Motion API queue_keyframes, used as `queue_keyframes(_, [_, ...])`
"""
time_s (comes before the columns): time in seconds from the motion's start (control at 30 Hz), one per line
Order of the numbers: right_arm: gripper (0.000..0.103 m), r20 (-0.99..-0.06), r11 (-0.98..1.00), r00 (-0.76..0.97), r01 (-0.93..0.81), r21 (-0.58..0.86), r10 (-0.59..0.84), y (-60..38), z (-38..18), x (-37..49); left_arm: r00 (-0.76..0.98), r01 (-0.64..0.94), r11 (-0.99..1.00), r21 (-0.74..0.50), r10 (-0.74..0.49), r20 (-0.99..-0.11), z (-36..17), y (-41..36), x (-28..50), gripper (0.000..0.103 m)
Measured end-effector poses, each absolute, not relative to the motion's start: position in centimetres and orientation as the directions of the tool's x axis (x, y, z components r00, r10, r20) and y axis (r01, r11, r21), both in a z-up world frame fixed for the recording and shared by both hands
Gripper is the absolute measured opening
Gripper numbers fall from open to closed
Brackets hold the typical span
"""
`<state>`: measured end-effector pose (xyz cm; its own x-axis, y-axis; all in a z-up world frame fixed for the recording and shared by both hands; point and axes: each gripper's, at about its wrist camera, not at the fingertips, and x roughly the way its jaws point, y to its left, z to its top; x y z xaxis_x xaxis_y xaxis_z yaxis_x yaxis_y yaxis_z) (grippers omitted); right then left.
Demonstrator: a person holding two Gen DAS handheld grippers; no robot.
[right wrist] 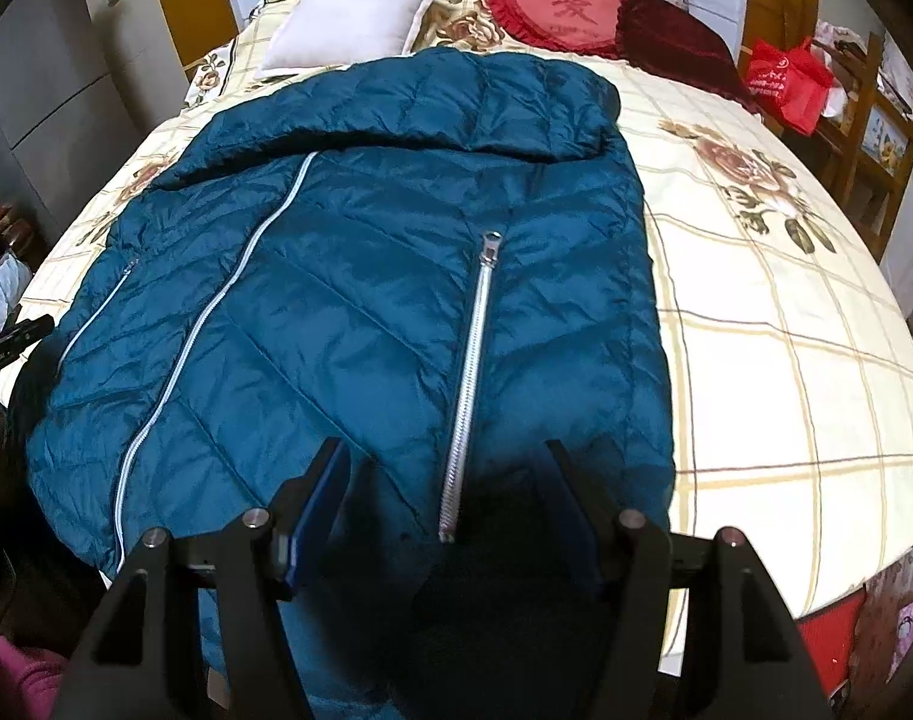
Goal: Fold large clothes
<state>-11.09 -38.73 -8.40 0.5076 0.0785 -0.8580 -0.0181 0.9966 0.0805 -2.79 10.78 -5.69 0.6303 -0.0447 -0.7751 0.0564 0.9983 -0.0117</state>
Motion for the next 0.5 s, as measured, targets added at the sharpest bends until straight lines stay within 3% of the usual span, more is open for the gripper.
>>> queue_keyframes(0.5, [0.07,-0.867,0.997,0.493,-0.011,0.079,0.074,-38.9,-8.7,-12.2,0.574,0.055,0.996,-0.075,-0.093,-0.814,-7.3,13.0,-4.3,0.08])
